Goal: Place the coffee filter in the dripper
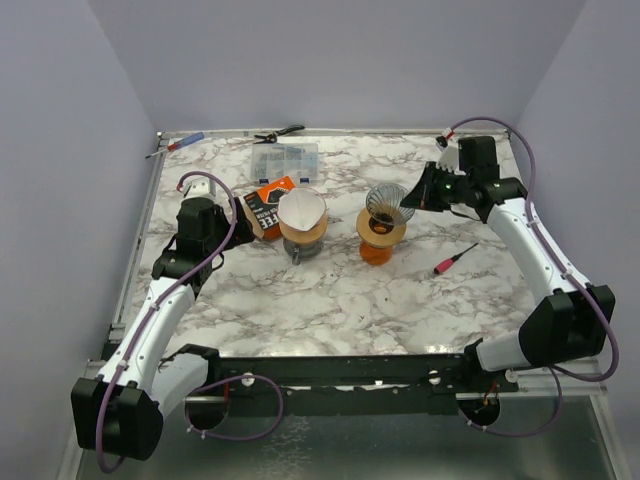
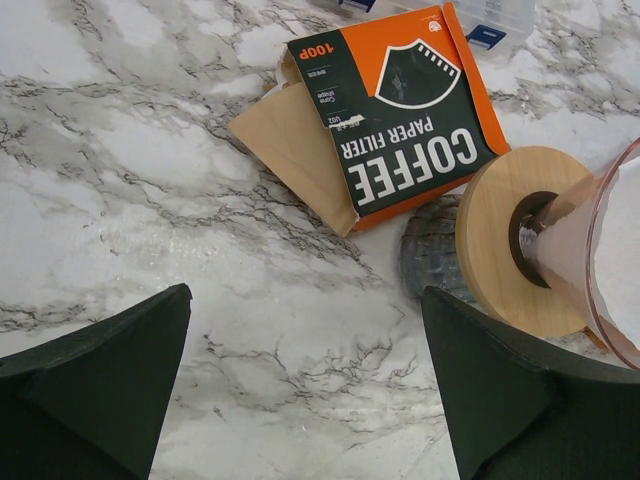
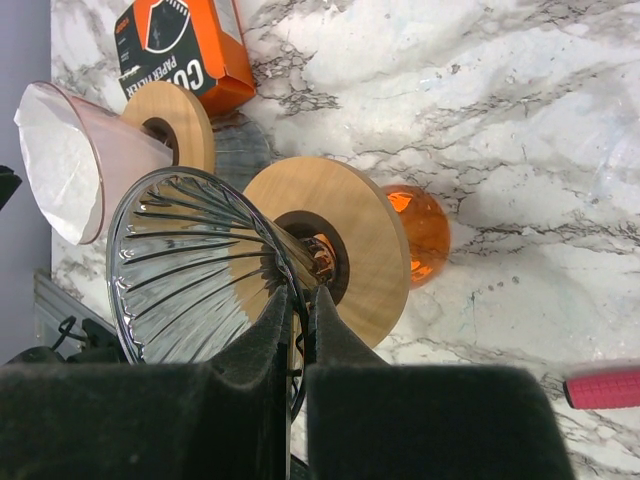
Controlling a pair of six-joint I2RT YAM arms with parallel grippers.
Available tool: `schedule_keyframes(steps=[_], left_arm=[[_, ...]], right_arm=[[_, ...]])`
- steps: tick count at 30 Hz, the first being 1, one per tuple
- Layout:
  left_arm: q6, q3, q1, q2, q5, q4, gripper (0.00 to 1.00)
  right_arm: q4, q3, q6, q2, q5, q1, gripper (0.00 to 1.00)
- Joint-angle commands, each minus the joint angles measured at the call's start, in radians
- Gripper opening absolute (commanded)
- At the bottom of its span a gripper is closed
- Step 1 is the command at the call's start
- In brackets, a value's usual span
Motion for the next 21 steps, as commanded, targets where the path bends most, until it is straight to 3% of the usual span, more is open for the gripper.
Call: schedule_keyframes(steps=[1,21], left_arm=[[0.008,-0.012,0.010,-0.018,0.017,0.015,0.99],[-0.002,-0.013,0.022,-0.019,0.013,0.014,0.99]], right_arm=[[0.054,0.021,-0.002,0.025,-0.046,0.000,0.00],[0.095,-0.059,-0.028,0.049,-0.076,0.000,0.00]])
